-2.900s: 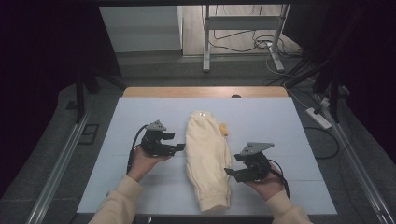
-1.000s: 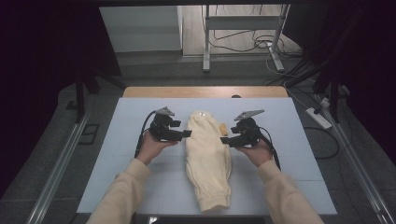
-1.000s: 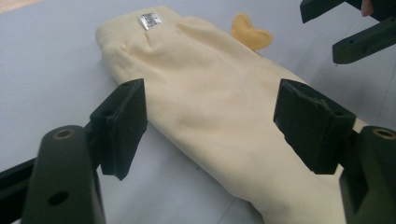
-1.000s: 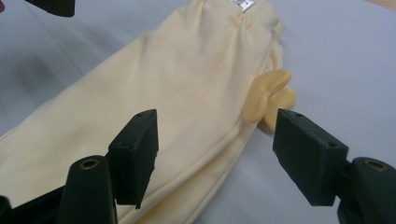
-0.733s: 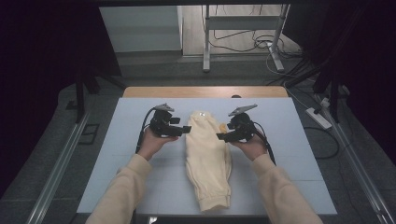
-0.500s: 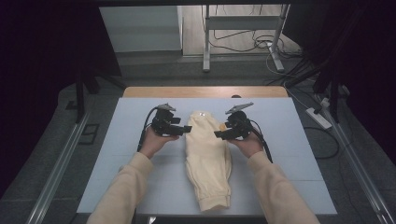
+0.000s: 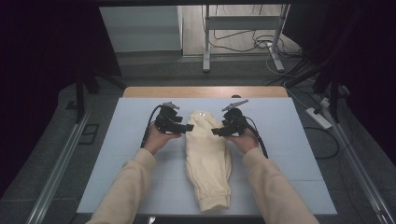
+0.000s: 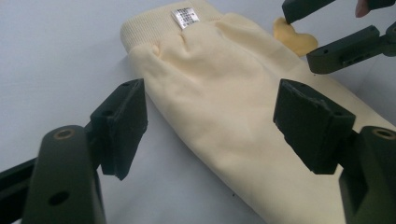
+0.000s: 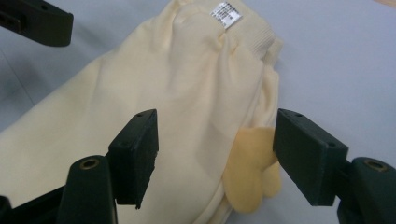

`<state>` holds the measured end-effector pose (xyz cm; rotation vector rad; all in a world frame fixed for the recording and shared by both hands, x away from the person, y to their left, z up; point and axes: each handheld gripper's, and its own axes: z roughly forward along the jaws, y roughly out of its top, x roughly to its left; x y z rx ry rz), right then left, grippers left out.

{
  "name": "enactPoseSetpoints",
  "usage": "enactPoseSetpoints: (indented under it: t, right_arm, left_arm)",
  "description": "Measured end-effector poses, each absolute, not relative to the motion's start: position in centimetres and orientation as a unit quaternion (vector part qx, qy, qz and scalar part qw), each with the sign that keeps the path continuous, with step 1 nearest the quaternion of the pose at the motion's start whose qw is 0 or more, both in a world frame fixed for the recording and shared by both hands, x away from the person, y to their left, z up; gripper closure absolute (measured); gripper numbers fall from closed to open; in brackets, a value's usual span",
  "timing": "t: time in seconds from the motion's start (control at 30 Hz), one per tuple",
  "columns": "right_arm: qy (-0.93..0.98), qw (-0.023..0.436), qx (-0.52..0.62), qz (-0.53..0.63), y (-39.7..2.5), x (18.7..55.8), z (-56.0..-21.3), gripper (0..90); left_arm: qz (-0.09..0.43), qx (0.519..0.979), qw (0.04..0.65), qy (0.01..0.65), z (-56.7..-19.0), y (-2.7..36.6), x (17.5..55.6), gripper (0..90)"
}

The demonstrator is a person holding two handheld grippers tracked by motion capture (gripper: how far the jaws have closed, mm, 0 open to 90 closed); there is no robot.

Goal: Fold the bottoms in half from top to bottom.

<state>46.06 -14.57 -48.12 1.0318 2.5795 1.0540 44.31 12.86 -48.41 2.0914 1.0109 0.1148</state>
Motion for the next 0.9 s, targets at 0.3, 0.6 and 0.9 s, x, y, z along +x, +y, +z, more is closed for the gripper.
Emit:
enactPoseSetpoints:
  t: [0.3, 0.6, 0.9]
  right_arm:
    - [0.868, 0.097, 0.342, 0.346, -13.9, 47.1, -48.3, 31.6]
    - [0.870, 0.091, 0.360, 0.324, -14.2, 48.1, -49.7, 31.6]
    - [0.871, 0.085, 0.367, 0.315, -14.0, 48.6, -50.5, 32.6]
  left_arm:
    - [0.045, 0.831, 0.386, 0.399, -48.7, 12.1, 44.9, 26.2]
    - [0.040, 0.829, 0.377, 0.411, -49.7, 11.9, 45.6, 26.1]
    - [0.038, 0.832, 0.360, 0.421, -50.7, 11.8, 46.3, 26.3]
